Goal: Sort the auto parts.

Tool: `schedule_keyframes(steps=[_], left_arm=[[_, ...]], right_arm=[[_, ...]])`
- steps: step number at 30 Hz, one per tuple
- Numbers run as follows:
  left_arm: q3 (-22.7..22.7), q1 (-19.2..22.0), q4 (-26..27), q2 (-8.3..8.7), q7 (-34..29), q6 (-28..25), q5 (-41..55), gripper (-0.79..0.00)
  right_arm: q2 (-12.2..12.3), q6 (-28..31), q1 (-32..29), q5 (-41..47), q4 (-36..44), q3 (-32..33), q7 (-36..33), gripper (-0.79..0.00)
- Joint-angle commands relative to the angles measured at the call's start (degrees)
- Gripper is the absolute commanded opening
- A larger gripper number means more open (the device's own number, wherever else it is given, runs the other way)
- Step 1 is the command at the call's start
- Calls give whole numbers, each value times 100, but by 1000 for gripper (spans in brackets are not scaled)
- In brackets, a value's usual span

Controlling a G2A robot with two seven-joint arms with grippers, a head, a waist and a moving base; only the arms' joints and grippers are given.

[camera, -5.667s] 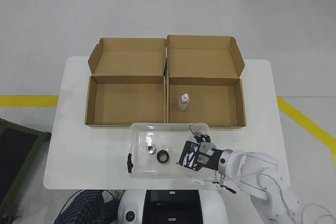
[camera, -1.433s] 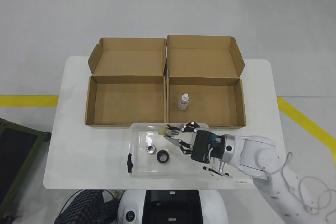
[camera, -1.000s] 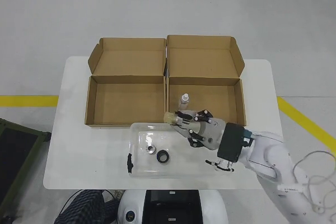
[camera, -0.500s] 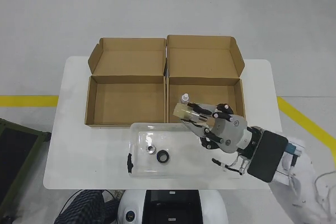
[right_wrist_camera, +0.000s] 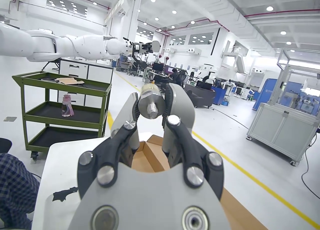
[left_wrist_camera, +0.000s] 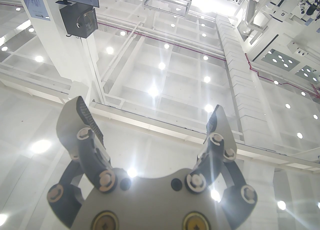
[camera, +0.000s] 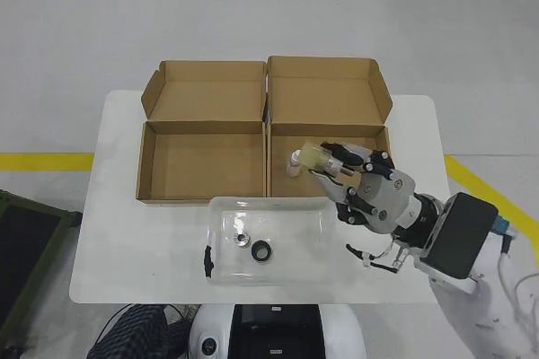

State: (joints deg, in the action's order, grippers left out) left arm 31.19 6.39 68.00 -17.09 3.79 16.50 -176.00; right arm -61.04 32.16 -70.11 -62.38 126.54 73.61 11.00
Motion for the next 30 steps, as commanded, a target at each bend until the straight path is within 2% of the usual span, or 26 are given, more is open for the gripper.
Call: schedule_keyframes(steps=[1, 8, 19, 30], left_arm=[[0, 0, 0, 0, 0, 0, 0, 0], [0, 0, 0, 0, 0, 0, 0, 0], [0, 0, 0, 0, 0, 0, 0, 0], [0, 0, 0, 0, 0, 0, 0, 0]], right_arm=[[-5, -3, 13, 3, -2, 12, -10, -785], [-24, -5, 45, 6, -6, 60, -85, -785], [-40, 75, 125, 8, -91, 39, -576, -785], [-72, -4, 207, -173, -666, -158, -1036, -785]])
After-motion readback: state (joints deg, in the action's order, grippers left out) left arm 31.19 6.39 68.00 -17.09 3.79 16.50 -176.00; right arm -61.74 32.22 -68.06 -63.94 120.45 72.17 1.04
